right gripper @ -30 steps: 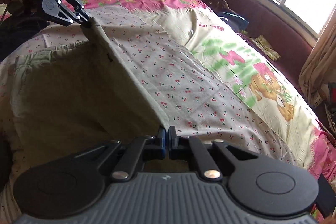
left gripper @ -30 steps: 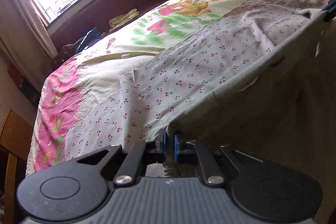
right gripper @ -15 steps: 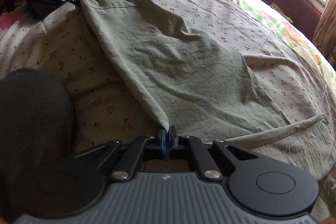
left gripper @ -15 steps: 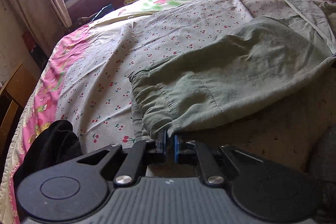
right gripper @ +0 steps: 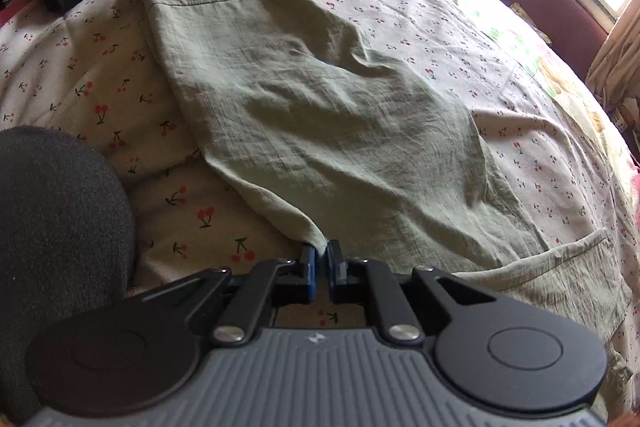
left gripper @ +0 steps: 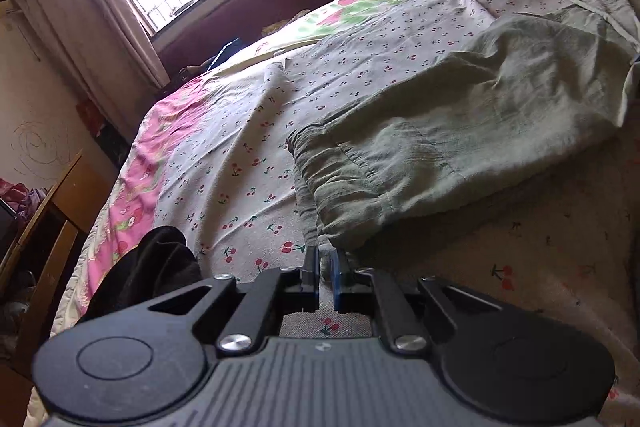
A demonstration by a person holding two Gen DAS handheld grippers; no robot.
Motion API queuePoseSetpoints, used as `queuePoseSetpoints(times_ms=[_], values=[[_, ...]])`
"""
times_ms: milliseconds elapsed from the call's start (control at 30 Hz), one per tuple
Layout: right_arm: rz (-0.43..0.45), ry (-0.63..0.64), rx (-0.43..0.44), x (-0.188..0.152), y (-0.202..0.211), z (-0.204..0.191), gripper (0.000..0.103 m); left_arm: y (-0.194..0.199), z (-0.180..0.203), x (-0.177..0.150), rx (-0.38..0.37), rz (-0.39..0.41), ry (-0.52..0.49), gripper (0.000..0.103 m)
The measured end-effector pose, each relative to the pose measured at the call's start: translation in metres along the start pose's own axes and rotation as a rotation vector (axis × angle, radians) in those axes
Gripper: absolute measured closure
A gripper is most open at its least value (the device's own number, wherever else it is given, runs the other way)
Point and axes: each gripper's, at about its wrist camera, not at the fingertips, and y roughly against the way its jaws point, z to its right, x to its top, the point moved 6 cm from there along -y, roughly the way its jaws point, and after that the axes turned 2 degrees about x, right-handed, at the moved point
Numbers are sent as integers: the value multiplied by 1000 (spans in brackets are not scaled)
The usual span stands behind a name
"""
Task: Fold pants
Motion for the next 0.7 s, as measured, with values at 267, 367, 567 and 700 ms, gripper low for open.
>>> queuePoseSetpoints(times_ms=[267, 367, 567, 700], values=[[202, 119, 55, 68, 27, -56, 67, -6, 25, 11, 34, 69, -219, 51], [265, 176, 111, 103, 11, -90, 64, -19, 33, 12, 38, 70, -296, 51], [273, 117, 147, 156, -47, -116, 74, -20, 3, 24, 52, 100, -145, 69], [275, 35, 180, 174, -56, -115, 100, -15, -9, 21, 84, 118, -137, 74]])
